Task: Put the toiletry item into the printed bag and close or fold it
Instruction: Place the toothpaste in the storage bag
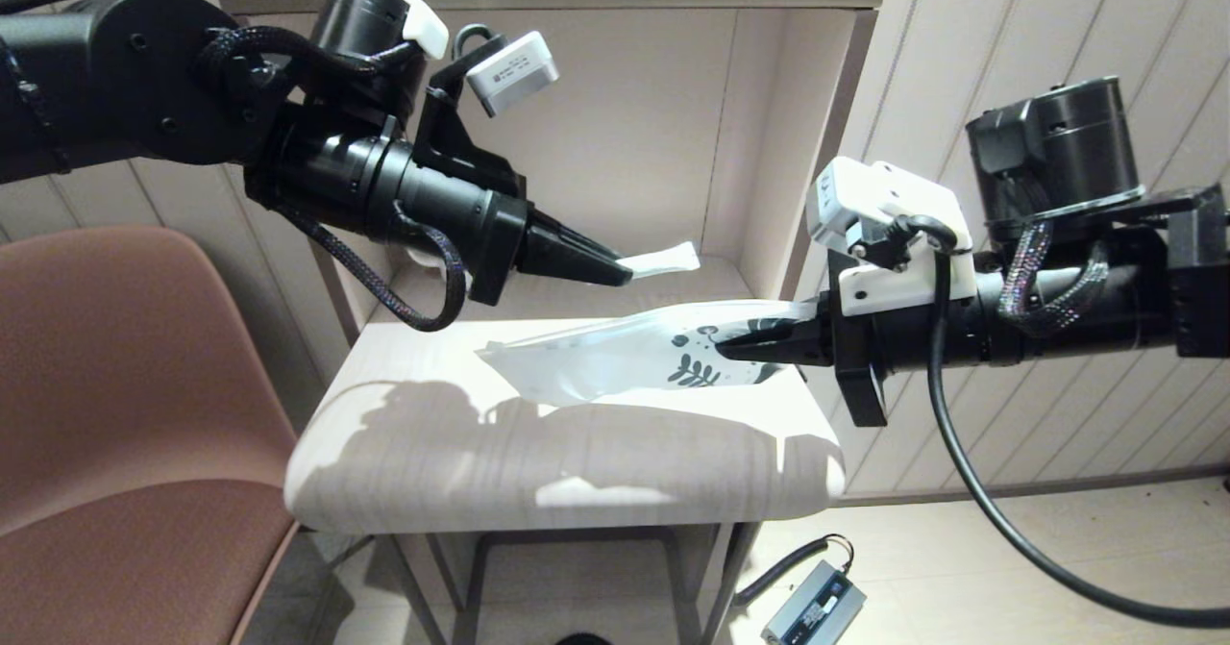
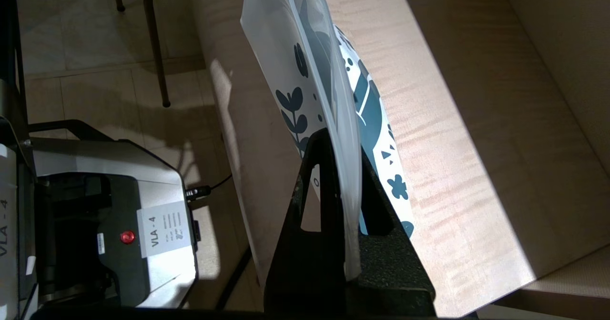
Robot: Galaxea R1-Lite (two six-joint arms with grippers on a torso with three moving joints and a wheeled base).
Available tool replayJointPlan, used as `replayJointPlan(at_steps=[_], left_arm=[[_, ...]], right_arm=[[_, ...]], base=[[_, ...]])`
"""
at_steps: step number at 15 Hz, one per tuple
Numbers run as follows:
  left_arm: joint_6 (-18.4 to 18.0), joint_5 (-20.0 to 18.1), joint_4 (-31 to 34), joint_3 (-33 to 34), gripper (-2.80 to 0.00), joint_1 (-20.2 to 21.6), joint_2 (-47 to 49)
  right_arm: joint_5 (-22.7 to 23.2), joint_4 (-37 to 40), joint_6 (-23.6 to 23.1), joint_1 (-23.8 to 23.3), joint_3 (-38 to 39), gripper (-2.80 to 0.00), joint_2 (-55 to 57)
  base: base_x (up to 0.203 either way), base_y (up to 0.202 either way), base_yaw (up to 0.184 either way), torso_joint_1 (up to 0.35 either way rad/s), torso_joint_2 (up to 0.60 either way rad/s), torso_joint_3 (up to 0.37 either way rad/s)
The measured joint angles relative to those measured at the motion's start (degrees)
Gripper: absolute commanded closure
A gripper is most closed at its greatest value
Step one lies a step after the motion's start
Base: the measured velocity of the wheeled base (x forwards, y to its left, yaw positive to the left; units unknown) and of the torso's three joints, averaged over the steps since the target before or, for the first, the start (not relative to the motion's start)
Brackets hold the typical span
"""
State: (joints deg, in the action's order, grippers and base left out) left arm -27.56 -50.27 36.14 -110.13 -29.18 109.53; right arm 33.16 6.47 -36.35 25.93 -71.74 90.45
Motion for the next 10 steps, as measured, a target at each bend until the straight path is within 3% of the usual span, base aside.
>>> replayJointPlan(at_steps=[10], left_arm=[[-2.97, 7.25, 0.23, 3.29, 0.0, -5.77, -2.83]], right_arm=[[0.0, -0.02, 0.0, -0.07, -0.46, 0.0, 1.08]], base=[[0.0, 0.0, 0.0, 0.0, 0.0, 0.0]])
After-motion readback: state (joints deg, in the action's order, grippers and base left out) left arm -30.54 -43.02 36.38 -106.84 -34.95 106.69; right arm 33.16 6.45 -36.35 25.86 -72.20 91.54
